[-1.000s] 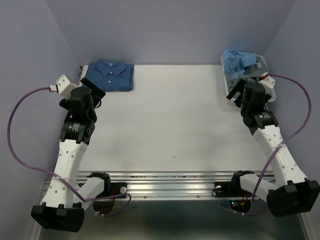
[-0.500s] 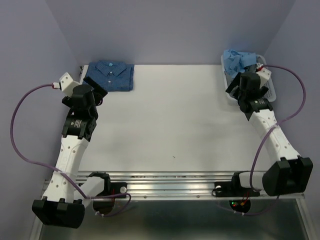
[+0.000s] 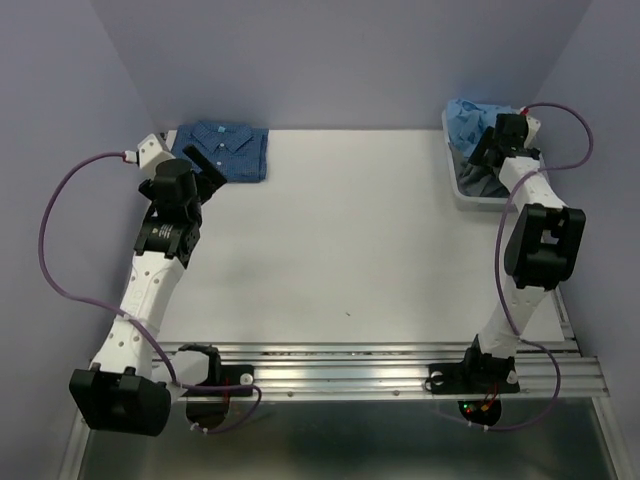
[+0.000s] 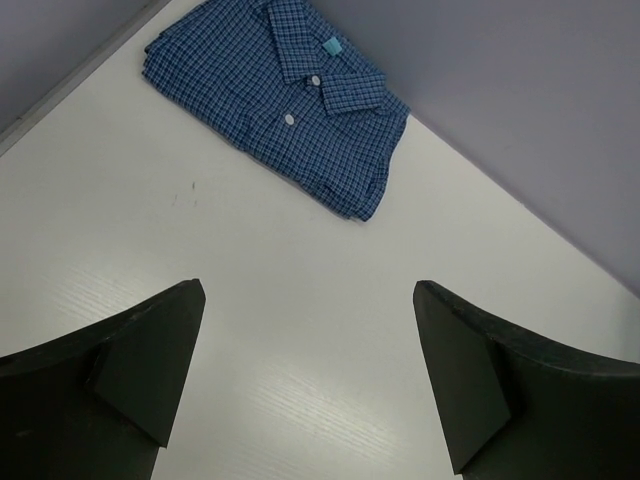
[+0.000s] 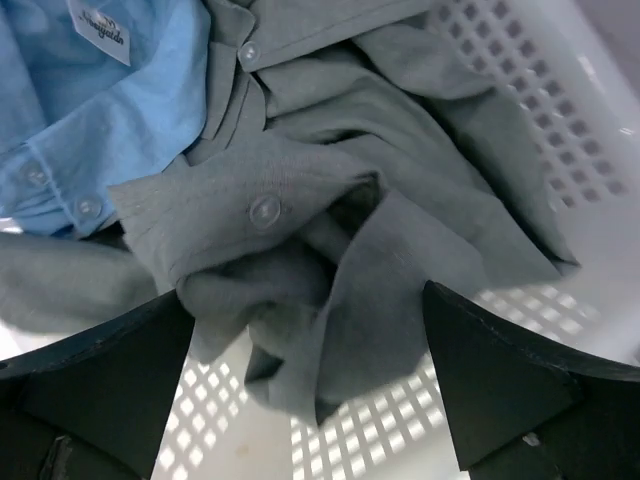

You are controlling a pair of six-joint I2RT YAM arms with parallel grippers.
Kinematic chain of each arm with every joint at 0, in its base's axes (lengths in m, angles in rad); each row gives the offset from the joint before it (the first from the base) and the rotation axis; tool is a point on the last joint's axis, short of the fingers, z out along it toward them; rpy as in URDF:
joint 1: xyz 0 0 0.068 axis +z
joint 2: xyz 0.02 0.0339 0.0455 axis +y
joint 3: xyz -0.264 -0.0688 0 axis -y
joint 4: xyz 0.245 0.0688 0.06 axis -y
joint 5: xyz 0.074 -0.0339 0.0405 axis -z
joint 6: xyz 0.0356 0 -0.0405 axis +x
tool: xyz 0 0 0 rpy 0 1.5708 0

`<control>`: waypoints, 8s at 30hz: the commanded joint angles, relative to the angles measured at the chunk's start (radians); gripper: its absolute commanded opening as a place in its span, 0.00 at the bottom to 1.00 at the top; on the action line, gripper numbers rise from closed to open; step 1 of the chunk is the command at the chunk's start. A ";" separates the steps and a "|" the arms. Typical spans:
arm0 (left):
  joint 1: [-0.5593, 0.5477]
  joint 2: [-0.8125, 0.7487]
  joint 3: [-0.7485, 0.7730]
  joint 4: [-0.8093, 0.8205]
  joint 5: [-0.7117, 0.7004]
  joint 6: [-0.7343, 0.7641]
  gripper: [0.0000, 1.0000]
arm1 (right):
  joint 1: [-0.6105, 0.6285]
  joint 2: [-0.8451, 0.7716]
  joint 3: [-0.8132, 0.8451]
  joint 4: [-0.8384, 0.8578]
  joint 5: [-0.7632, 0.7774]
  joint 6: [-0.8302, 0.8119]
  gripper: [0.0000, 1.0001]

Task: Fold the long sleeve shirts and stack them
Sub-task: Grab the shirt from the pile, then move the shirt to the center of the board, then flatten the shirt out

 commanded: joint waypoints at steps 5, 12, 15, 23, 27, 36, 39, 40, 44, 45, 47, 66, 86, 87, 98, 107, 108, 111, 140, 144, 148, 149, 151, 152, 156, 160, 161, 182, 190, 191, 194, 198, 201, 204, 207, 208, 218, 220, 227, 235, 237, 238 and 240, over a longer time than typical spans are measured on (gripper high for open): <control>0.002 0.094 0.054 0.052 0.071 0.023 0.99 | -0.015 0.170 0.103 -0.010 -0.054 -0.017 0.98; 0.002 0.112 0.071 0.060 0.079 0.033 0.99 | -0.015 0.138 0.131 0.062 -0.097 -0.068 0.01; 0.002 0.106 0.061 0.072 0.085 0.037 0.99 | -0.015 0.040 0.115 0.145 -0.095 -0.106 0.01; 0.002 0.101 0.058 0.077 0.094 0.048 0.99 | -0.015 -0.189 0.172 0.298 -0.097 -0.191 0.01; 0.002 0.097 0.052 0.077 0.093 0.056 0.99 | -0.015 -0.327 0.155 0.444 -0.124 -0.195 0.01; 0.002 0.101 0.043 0.104 0.116 0.063 0.99 | -0.015 -0.445 0.361 0.562 -0.437 -0.146 0.01; 0.002 0.110 0.048 0.106 0.120 0.068 0.99 | -0.015 -0.436 0.460 0.625 -0.505 -0.091 0.01; 0.002 0.110 0.049 0.107 0.120 0.069 0.99 | -0.015 -0.428 0.495 0.627 -0.523 -0.070 0.01; 0.002 0.112 0.054 0.113 0.122 0.071 0.99 | -0.015 -0.335 0.721 0.617 -0.823 0.106 0.01; 0.002 0.111 0.054 0.112 0.122 0.072 0.99 | -0.015 -0.310 0.767 0.628 -0.874 0.151 0.01; 0.002 0.104 0.054 0.113 0.122 0.071 0.99 | -0.015 -0.241 0.864 0.669 -0.936 0.298 0.01; 0.002 -0.076 -0.044 0.063 0.122 0.011 0.99 | 0.395 -0.076 0.787 0.755 -1.000 0.317 0.01; 0.002 -0.328 -0.179 -0.069 0.059 -0.086 0.99 | 0.789 0.219 0.870 0.968 -0.816 0.308 0.01; 0.002 -0.337 -0.184 -0.081 0.056 -0.092 0.99 | 0.803 0.225 0.859 0.988 -0.801 0.311 0.01; 0.002 -0.451 -0.204 -0.132 0.021 -0.121 0.99 | 0.904 0.252 0.880 1.061 -0.666 0.184 0.01; 0.002 -0.379 -0.208 -0.089 0.059 -0.122 0.99 | 0.549 -0.248 0.013 0.969 -0.790 0.277 0.18; 0.003 -0.367 -0.209 -0.080 0.065 -0.121 0.99 | 0.509 -0.287 -0.059 0.944 -0.912 0.267 0.25; 0.003 -0.301 -0.205 -0.052 0.085 -0.113 0.99 | 0.446 -0.431 -0.306 0.747 -1.042 0.059 0.54; -0.150 0.495 -0.090 0.216 0.628 -0.026 0.98 | 0.577 -0.431 -0.363 0.107 -0.244 -0.229 1.00; -0.161 0.554 -0.077 0.256 0.627 -0.020 0.96 | 0.577 -0.416 -0.395 0.142 -0.238 -0.206 1.00; -0.170 0.655 -0.044 0.290 0.628 -0.020 0.93 | 0.577 -0.398 -0.406 0.156 -0.195 -0.211 1.00; -0.172 0.673 -0.034 0.300 0.634 -0.014 0.91 | 0.577 -0.393 -0.406 0.162 -0.183 -0.220 1.00; -0.173 0.721 -0.005 0.337 0.634 -0.006 0.85 | 0.577 -0.370 -0.399 0.176 -0.138 -0.244 1.00; -0.173 0.738 0.009 0.342 0.642 -0.006 0.78 | 0.577 -0.359 -0.391 0.176 -0.124 -0.247 1.00; -0.178 0.796 0.075 0.354 0.697 0.003 0.43 | 0.577 -0.295 -0.345 0.179 -0.055 -0.234 1.00; -0.191 0.825 0.098 0.371 0.722 0.010 0.00 | 0.567 -0.232 -0.311 0.185 -0.081 -0.264 1.00; -0.193 0.825 0.103 0.371 0.728 0.013 0.00 | 0.557 -0.218 -0.303 0.188 -0.080 -0.267 1.00; -0.184 0.439 0.043 0.343 0.489 0.108 0.00 | 0.479 -0.118 -0.273 0.271 -0.052 -0.303 0.92; -0.181 0.419 0.055 0.294 0.449 0.131 0.00 | 0.470 0.001 -0.251 0.418 -0.534 -0.303 0.91; -0.181 0.419 0.057 0.290 0.446 0.131 0.00 | 0.470 0.036 -0.222 0.423 -0.581 -0.300 0.88; -0.178 0.411 0.060 0.279 0.429 0.132 0.00 | 0.470 0.061 -0.191 0.435 -0.607 -0.277 0.54; -0.167 0.384 0.078 0.261 0.386 0.129 0.00 | 0.470 -0.041 -0.222 0.485 -0.510 -0.211 0.10; -0.144 0.342 0.109 0.253 0.361 0.129 0.00 | 0.461 -0.178 -0.247 0.486 -0.356 -0.162 0.08; -0.121 0.299 0.185 0.238 0.316 0.140 0.00 | 0.427 -0.291 -0.259 0.481 -0.259 -0.083 0.01; -0.093 0.258 0.310 0.216 0.275 0.169 0.00 | 0.364 -0.424 -0.237 0.450 -0.213 0.021 0.01; -0.087 0.244 0.369 0.216 0.266 0.177 0.00 | 0.349 -0.451 -0.230 0.440 -0.206 0.073 0.01; -0.086 0.026 0.528 0.277 0.228 0.278 0.00 | 0.318 -0.778 -0.213 0.439 -0.219 0.050 0.01; -0.086 -0.015 0.516 0.314 0.214 0.283 0.00 | 0.318 -0.824 -0.202 0.444 -0.253 0.024 0.01; -0.086 0.005 0.589 0.325 0.174 0.316 0.00 | 0.318 -0.888 -0.165 0.464 -0.236 -0.034 0.02; -0.086 0.020 0.715 0.343 0.324 0.319 0.00 | 0.318 -0.947 -0.186 0.648 -0.472 -0.141 0.04; -0.086 0.023 0.724 0.340 0.314 0.315 0.00 | 0.318 -0.968 -0.217 0.705 -0.489 -0.126 0.05; -0.086 0.025 0.726 0.331 0.303 0.310 0.00 | 0.318 -0.965 -0.193 0.673 -0.477 -0.122 0.05; -0.086 0.028 0.730 0.314 0.281 0.307 0.00 | 0.318 -0.954 -0.164 0.601 -0.399 -0.131 0.04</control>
